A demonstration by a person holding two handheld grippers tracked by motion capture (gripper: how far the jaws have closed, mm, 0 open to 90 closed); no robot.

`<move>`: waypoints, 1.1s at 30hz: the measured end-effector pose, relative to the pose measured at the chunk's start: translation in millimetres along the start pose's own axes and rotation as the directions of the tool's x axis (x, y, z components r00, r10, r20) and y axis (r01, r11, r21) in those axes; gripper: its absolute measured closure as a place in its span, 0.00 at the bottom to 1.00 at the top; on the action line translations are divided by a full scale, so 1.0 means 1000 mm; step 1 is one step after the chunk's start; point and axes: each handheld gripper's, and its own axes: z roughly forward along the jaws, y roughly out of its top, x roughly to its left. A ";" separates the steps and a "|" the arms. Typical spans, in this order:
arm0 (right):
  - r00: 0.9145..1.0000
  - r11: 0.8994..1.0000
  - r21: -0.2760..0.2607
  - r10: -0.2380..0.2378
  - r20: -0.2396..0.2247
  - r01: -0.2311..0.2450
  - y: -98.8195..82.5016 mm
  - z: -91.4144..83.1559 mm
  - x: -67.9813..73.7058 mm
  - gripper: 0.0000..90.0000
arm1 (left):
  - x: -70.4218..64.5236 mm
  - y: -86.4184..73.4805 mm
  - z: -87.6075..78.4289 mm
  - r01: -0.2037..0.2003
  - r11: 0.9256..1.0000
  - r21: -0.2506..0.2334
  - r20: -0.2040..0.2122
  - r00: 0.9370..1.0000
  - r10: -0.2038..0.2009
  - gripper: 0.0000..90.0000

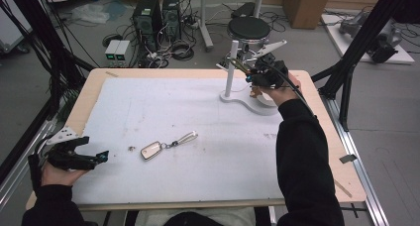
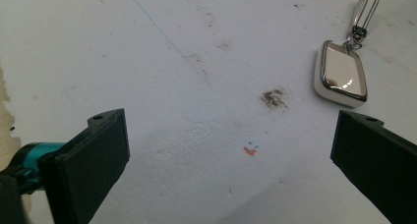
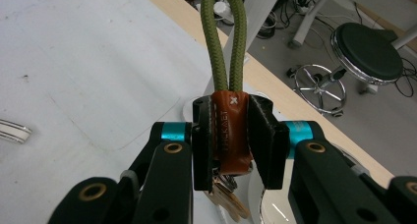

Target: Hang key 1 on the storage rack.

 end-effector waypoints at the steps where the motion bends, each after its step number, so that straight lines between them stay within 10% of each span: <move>1: 1.000 1.000 0.003 0.004 0.000 -0.004 0.001 0.002 0.001 0.81 | 0.000 0.000 0.000 0.000 1.000 0.000 0.000 1.000 0.000 0.02; 28: 0.997 0.996 0.045 0.082 0.009 -0.083 -0.003 0.040 -0.001 0.79 | 0.002 0.000 0.001 0.007 1.000 -0.001 0.010 1.000 -0.007 0.02; 33: 0.987 0.986 0.067 0.158 -0.041 -0.155 -0.006 0.044 -0.005 0.50 | 0.002 0.000 0.001 0.008 1.000 -0.002 0.009 1.000 -0.008 0.02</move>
